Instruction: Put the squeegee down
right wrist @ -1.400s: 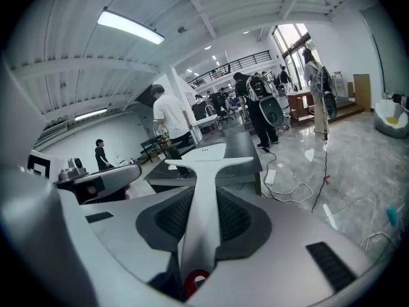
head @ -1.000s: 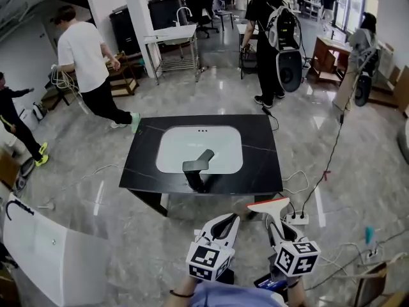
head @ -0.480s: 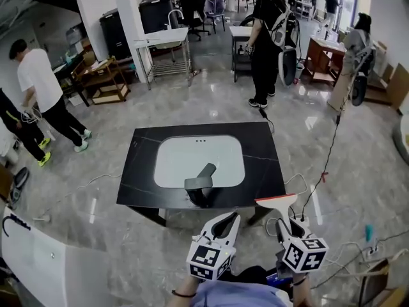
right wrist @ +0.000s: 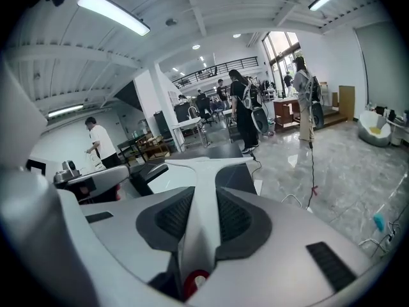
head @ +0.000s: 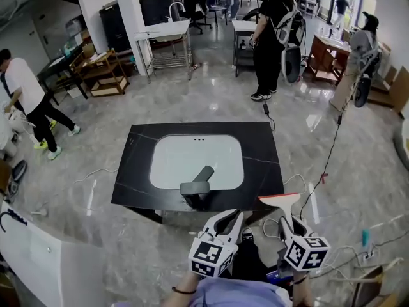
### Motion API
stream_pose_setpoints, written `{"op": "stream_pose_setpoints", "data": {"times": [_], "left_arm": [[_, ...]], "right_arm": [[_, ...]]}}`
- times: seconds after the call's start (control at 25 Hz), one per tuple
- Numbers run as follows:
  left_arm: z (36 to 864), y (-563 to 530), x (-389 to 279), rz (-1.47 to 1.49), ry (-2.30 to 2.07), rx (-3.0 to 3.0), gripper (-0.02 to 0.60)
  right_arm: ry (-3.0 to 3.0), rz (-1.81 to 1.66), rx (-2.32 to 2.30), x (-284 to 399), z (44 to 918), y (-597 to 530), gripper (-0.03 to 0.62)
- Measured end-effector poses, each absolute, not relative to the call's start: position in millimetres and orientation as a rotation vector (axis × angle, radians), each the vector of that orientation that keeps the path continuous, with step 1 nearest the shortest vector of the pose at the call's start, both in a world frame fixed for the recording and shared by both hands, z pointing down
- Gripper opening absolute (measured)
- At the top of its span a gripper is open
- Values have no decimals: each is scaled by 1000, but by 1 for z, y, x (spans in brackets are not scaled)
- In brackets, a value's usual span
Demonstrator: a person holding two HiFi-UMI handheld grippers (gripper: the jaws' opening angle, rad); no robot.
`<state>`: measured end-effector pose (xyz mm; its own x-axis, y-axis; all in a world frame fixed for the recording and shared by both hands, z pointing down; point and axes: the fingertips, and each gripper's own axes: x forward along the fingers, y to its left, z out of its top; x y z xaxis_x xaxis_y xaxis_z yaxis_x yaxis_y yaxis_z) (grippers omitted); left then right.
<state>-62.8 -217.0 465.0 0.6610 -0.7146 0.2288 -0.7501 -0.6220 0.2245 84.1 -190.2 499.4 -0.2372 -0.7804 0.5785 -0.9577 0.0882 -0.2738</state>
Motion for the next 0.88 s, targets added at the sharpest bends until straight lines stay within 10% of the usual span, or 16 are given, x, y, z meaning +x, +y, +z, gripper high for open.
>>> {"op": "stream_pose_setpoints", "data": {"times": [0.88], "left_arm": [[474, -383, -11, 263, -1401, 2431, 21]], "right_arm": [[-2195, 855, 1444, 139, 541, -433, 101]]}}
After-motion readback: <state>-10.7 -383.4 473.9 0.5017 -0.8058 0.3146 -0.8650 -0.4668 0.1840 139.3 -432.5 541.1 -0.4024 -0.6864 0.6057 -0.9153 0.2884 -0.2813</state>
